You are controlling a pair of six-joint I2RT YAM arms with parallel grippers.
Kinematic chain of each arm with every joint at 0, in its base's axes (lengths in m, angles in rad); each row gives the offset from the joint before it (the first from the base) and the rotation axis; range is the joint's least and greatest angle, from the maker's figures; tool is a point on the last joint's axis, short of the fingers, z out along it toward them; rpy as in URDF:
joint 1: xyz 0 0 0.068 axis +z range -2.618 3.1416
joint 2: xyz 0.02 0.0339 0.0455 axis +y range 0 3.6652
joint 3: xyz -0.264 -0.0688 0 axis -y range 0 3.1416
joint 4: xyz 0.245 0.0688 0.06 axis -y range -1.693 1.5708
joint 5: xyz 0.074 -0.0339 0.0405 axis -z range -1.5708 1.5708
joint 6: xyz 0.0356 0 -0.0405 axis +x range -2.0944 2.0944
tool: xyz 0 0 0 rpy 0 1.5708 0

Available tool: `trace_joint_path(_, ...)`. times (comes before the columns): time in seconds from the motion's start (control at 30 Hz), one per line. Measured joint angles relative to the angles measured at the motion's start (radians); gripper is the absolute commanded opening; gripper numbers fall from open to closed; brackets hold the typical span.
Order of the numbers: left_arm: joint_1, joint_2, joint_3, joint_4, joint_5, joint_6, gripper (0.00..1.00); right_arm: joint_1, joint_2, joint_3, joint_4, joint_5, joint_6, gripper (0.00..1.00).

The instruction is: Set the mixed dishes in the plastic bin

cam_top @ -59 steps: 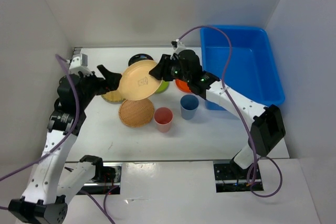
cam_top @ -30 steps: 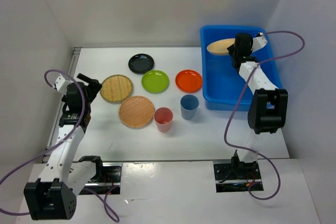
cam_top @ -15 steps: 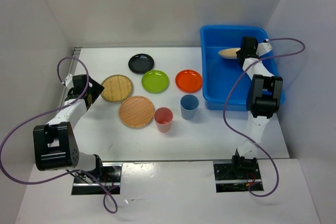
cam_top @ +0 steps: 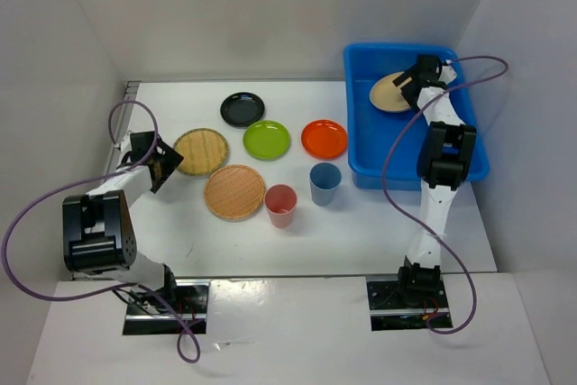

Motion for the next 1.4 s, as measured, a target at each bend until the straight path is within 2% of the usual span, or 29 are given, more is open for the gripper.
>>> trace_joint_path(0.03, 0.000, 0.013, 0.001, 0.004, 0.002, 0.001, 0.85, 0.000, -0.004, -0.001, -0.013, -0.014, 0.000, 0.99)
trace_joint_path(0.1, 0.000, 0.045, 0.002, 0.021, 0.004, 0.000, 0.79, 0.000, -0.038, -0.058, 0.001, -0.061, -0.002, 0.99)
trace_joint_path(0.23, 0.014, 0.090, 0.002, 0.058, 0.022, -0.005, 0.83, -0.005, -0.226, -0.349, 0.069, -0.190, 0.010, 0.99)
trace_joint_path(0.33, 0.032, 0.103, 0.005, 0.093, 0.057, -0.008, 0.86, -0.010, -0.382, -0.498, 0.125, -0.307, 0.052, 0.99)
trace_joint_path(0.53, 0.072, 0.213, 0.072, 0.203, 0.246, -0.007, 0.87, -0.013, -0.552, -0.551, 0.260, -0.503, 0.086, 0.99)
trace_joint_path(0.6, 0.086, 0.260, 0.094, 0.260, 0.327, -0.008, 0.80, -0.005, -0.565, -0.554, 0.299, -0.566, 0.082, 0.99)
trace_joint_path(0.67, 0.102, 0.297, 0.102, 0.318, 0.402, -0.013, 0.78, 0.007, -0.567, -0.560, 0.323, -0.622, 0.077, 0.99)
trace_joint_path(0.73, 0.117, 0.318, 0.103, 0.353, 0.458, -0.022, 0.73, 0.021, -0.568, -0.571, 0.333, -0.672, 0.066, 0.99)
trace_joint_path(0.8, 0.127, 0.332, 0.103, 0.368, 0.493, -0.029, 0.69, 0.034, -0.568, -0.573, 0.333, -0.715, 0.059, 0.99)
trace_joint_path(0.87, 0.132, 0.343, 0.103, 0.376, 0.520, -0.031, 0.59, 0.042, -0.573, -0.573, 0.335, -0.742, 0.053, 0.99)
trace_joint_path(1.07, 0.141, 0.371, 0.105, 0.373, 0.570, -0.028, 0.39, 0.068, -0.624, -0.573, 0.356, -0.785, 0.034, 0.99)
trace_joint_path(1.2, 0.143, 0.380, 0.099, 0.366, 0.599, -0.027, 0.17, 0.090, -0.655, -0.570, 0.366, -0.804, 0.013, 0.99)
trace_joint_path(1.23, 0.143, 0.380, 0.097, 0.369, 0.616, -0.029, 0.00, 0.099, -0.659, -0.568, 0.364, -0.808, 0.006, 0.99)
trace_joint_path(1.4, 0.143, 0.376, 0.098, 0.359, 0.652, -0.030, 0.00, 0.163, -0.659, -0.546, 0.357, -0.837, -0.032, 0.99)
